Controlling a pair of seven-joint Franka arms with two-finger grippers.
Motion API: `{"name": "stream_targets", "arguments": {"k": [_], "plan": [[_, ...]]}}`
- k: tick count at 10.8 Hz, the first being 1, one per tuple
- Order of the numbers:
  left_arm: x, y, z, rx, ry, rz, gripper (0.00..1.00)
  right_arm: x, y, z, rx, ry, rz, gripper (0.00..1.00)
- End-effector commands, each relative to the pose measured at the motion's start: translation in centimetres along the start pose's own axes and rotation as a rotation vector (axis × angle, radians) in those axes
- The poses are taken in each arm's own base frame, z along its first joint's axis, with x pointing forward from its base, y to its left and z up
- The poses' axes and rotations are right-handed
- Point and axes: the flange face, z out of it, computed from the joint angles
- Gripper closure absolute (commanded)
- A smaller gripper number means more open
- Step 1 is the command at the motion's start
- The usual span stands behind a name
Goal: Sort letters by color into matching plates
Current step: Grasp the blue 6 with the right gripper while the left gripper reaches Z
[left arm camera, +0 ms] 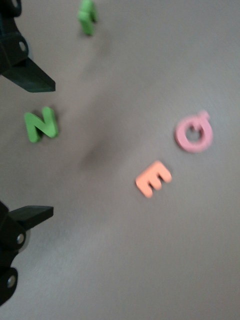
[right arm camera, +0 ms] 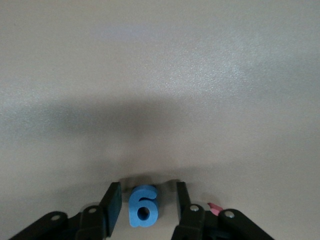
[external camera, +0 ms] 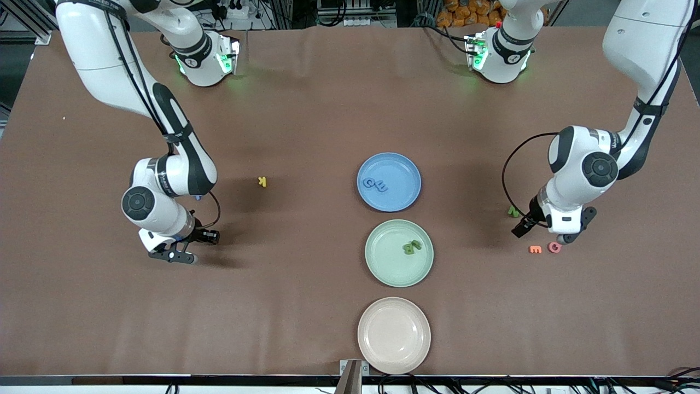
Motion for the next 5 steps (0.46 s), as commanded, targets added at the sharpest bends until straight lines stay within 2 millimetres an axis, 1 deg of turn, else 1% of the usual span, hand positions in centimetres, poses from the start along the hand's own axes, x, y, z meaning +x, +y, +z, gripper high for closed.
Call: {"name": "stream_targets", "arguments": {"k": [1, 2, 3, 4, 5], "plan": [[-1.8, -1.2, 0.1, 0.028, 0.064, -0.217, 0.0, -0.2, 0.0, 0.1, -0.004, -0.007, 0.005, 0.61], [-2.0, -1.5, 1.3, 0.047, 0.075, -0.261, 0.0, -0.3, -0.1, 0.3, -0.003, -0.011, 0.005, 0.61], [-2.1, -1.6, 2.3, 0.059, 0.073, -0.275, 0.0, -0.5, -0.2, 0.7, -0.004, -0.017, 0.007, 0.65], [-1.4, -2.1, 3.1, 0.066, 0.062, -0.295, 0.0, -0.5, -0.3, 0.9, -0.004, -0.017, 0.005, 0.66], [-1.0, -2.3, 3.8, 0.061, 0.054, -0.302, 0.0, -0.7, -0.2, 1.2, -0.004, -0.017, 0.005, 0.67]]}}
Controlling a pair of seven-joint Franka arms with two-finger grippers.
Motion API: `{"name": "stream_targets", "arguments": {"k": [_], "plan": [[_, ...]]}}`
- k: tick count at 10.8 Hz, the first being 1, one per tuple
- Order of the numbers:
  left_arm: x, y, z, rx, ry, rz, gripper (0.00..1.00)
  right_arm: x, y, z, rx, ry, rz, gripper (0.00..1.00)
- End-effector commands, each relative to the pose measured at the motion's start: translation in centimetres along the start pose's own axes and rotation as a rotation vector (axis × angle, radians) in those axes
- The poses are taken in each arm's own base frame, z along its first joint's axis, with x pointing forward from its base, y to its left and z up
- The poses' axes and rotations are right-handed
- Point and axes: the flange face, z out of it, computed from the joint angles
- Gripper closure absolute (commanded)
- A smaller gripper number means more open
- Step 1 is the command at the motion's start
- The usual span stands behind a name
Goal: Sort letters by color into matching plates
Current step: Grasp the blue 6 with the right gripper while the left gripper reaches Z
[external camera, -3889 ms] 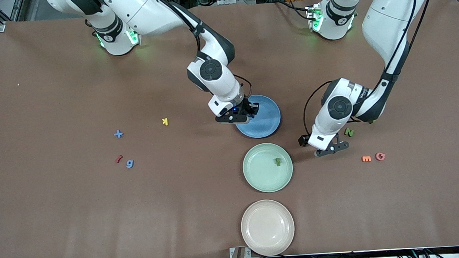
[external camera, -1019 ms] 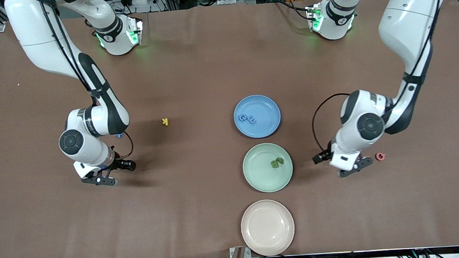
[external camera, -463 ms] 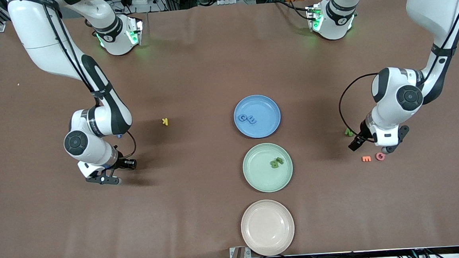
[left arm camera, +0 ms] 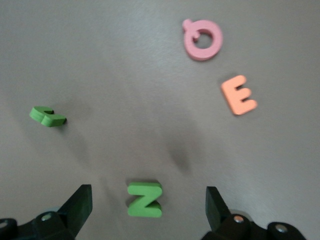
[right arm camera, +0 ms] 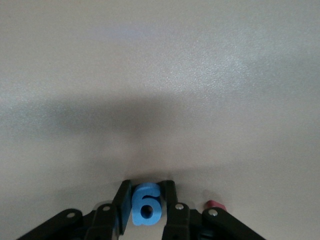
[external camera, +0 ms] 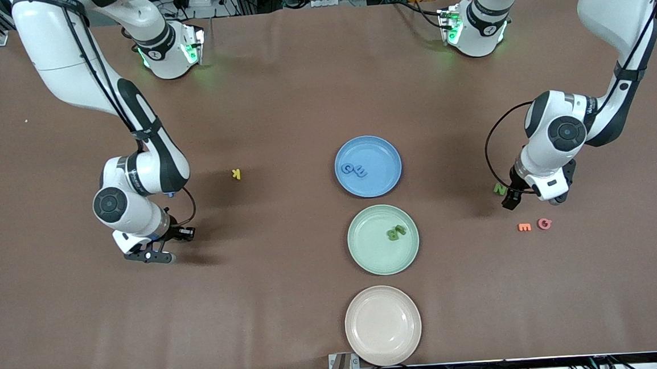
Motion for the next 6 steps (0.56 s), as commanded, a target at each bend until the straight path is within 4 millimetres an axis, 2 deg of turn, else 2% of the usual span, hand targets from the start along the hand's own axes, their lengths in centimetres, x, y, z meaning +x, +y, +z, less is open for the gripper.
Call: {"name": "stream_targets", "arguments": {"k": [1, 3, 4, 6], "plan": [[1.4, -0.7, 2.0, -0.002, -0.007, -0.043, 0.0, -0.5, -0.3, 1.1, -0.003, -0.009, 0.003, 0.74], [1.5, -0.6, 2.4, 0.0, -0.011, -0.034, 0.0, -0.6, -0.9, 1.1, 0.001, -0.009, -0.005, 1.0], [1.0, -0.4, 2.5, 0.001, -0.014, -0.028, 0.0, -0.5, -1.2, 0.6, 0.007, -0.008, -0.005, 1.0], [0.4, -0.1, 2.4, -0.002, -0.019, -0.03, 0.0, 0.3, -3.2, -1.6, 0.052, -0.002, 0.024, 1.0]]}}
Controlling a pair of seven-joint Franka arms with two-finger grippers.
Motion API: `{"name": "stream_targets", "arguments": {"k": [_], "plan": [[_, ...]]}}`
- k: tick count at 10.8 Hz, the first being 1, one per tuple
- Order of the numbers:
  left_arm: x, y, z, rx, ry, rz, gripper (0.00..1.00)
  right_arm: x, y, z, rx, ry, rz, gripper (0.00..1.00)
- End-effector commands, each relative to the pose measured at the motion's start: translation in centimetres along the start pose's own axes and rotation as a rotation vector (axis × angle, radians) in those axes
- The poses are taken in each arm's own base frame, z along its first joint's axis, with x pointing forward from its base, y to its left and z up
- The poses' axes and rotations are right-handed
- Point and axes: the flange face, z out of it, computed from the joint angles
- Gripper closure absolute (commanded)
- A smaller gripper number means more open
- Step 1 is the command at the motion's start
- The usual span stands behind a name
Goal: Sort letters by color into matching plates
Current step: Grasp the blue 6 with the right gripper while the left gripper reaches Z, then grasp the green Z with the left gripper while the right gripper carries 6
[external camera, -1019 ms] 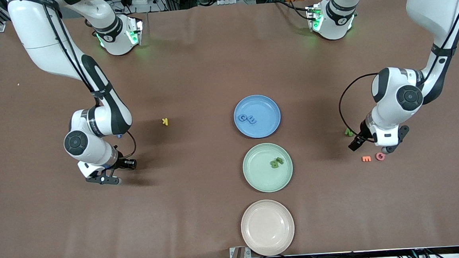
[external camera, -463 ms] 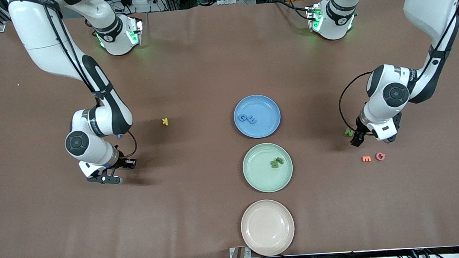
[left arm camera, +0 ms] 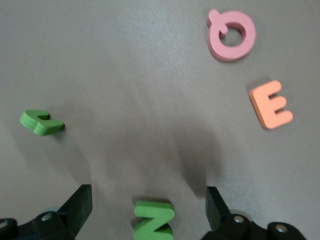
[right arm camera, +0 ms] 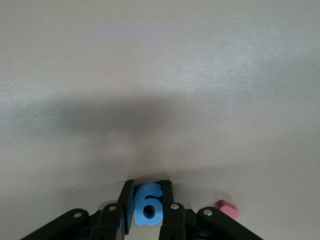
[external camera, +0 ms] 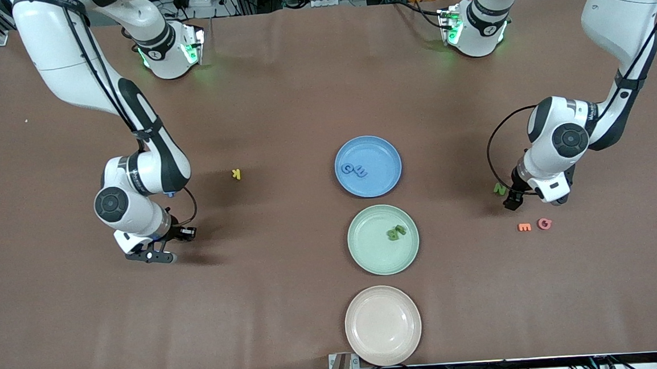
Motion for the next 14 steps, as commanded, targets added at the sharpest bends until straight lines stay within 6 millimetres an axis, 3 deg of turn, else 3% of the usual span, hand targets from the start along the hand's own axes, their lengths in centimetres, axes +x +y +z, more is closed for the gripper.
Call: {"name": "stream_targets", "arguments": {"k": [1, 4, 9, 10, 11, 14], "plan": [[-0.7, 0.7, -0.2, -0.017, 0.008, -0.002, 0.0, 1.0, -3.5, -3.0, 0.077, -0.032, 0.054, 1.0], [-1.4, 1.0, 0.6, -0.034, -0.006, 0.005, 0.0, 1.6, -5.4, -4.7, 0.125, -0.062, 0.105, 1.0], [-3.0, 1.5, 1.1, -0.029, -0.016, 0.02, 0.0, 0.1, -13.3, -6.9, 0.189, -0.061, 0.226, 1.0], [-3.1, 1.5, 1.1, -0.029, -0.016, 0.019, 0.15, -0.5, -14.9, -7.4, 0.204, -0.067, 0.252, 1.0], [-3.1, 1.5, 1.1, -0.032, -0.016, -0.007, 0.99, -1.4, -16.9, -7.7, 0.218, -0.077, 0.262, 1.0], [-3.1, 1.7, 0.8, -0.053, -0.009, -0.006, 1.0, -3.9, -22.2, -9.2, 0.245, -0.09, 0.297, 1.0]]}}
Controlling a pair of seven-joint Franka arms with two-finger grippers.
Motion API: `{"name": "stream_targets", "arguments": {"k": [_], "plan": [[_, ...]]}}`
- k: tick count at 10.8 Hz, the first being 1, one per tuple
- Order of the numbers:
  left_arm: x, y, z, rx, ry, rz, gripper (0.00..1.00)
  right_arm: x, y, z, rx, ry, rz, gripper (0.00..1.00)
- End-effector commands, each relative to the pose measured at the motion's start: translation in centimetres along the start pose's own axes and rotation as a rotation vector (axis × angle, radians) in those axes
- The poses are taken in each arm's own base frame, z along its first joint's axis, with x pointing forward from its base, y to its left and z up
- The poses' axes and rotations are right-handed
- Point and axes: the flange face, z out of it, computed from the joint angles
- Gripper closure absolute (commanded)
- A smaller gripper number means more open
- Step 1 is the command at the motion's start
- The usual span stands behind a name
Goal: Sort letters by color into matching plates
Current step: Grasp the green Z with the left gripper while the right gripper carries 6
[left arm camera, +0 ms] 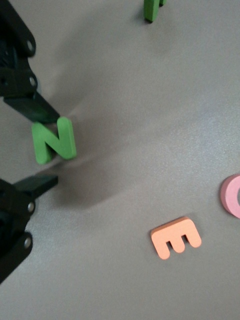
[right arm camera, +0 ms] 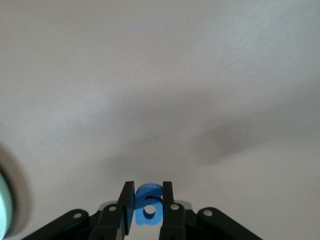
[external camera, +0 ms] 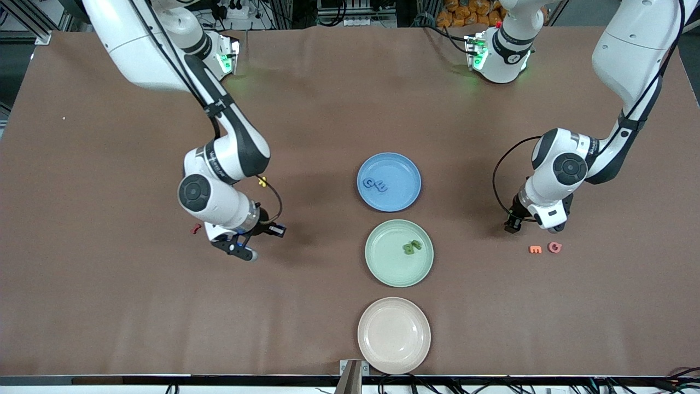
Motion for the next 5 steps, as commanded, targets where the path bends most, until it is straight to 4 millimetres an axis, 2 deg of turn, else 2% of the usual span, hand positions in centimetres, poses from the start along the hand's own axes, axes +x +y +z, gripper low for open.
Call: {"name": "stream_targets", "arguments": {"k": [1, 4, 5], "plan": [[-0.4, 0.1, 0.4, -0.011, 0.01, 0.01, 1.0, -3.1, -4.5, -0.5, 0.037, -0.01, 0.045, 1.0], [-1.7, 1.6, -1.1, -0.048, 0.015, 0.05, 1.0, -6.4, -7.4, 0.4, 0.047, -0.009, 0.05, 1.0], [-3.0, 2.5, -1.9, -0.067, 0.008, 0.059, 1.0, -7.5, -8.1, 0.8, 0.049, -0.009, 0.046, 1.0]]}}
